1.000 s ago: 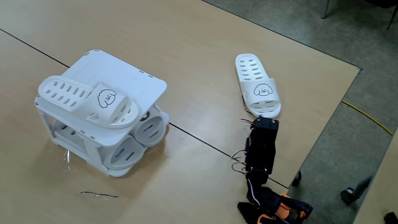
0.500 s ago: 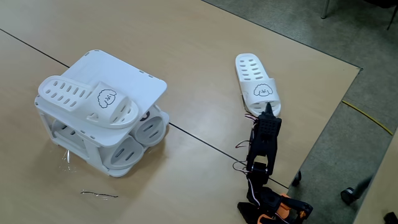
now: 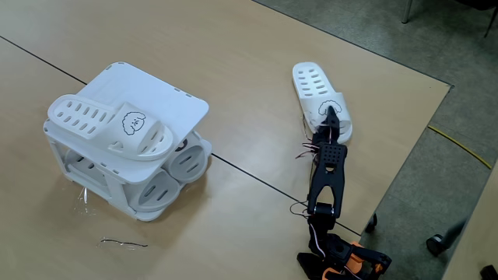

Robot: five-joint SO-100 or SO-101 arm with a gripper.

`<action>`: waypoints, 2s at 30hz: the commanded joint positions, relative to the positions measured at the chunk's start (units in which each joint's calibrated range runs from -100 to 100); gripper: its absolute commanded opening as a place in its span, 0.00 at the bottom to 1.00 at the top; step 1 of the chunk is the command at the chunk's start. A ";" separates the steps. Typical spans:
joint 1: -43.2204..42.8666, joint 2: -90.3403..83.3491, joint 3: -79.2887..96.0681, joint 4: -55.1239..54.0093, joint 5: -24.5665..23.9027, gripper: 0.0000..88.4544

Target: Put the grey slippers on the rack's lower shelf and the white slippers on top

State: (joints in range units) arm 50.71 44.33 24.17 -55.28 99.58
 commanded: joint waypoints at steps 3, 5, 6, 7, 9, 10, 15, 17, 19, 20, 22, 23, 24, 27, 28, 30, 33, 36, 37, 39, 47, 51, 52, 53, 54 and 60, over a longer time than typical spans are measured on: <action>-1.45 5.69 -25.03 10.50 0.42 0.24; -2.27 7.63 -30.89 13.09 0.42 0.23; -2.36 8.55 -33.51 13.69 0.42 0.23; -2.44 9.06 -35.22 14.30 0.42 0.20; -2.44 9.31 -37.29 16.88 0.42 0.00; -2.44 9.31 -37.93 17.92 0.42 0.03; -2.77 6.87 -42.35 21.03 0.42 0.01; -2.77 2.49 -44.06 27.50 0.42 0.01; -2.69 -2.89 -45.41 33.10 0.42 0.01; -2.60 -5.50 -45.77 35.35 0.42 0.01; -2.27 -11.14 -46.32 40.09 0.42 0.01; -2.19 -13.83 -46.32 42.51 0.42 0.01; -2.11 -16.35 -46.32 44.75 0.42 0.01; -2.11 -24.26 -46.32 50.71 0.42 0.01; -2.11 -26.79 -46.32 53.21 0.42 0.01; -2.11 -31.84 -46.32 59.33 0.42 0.01; -2.11 -38.73 -46.32 67.27 0.42 0.01; -2.36 -45.13 -46.32 74.78 0.42 0.01; -2.77 -46.73 -46.32 76.76 0.42 0.01; -3.10 -49.67 -46.14 80.21 0.42 0.01; -13.79 -55.39 -45.59 85.05 0.42 0.01; -22.59 -55.39 -45.59 85.05 0.42 0.01; -24.97 -55.23 -45.59 85.05 0.42 0.01; -27.11 -55.06 -45.59 85.05 0.42 0.01; -29.49 -54.89 -45.59 85.05 0.42 0.01; -41.25 -52.95 -46.14 84.79 0.42 0.01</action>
State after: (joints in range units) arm 14.91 -4.58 -16.35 29.96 99.58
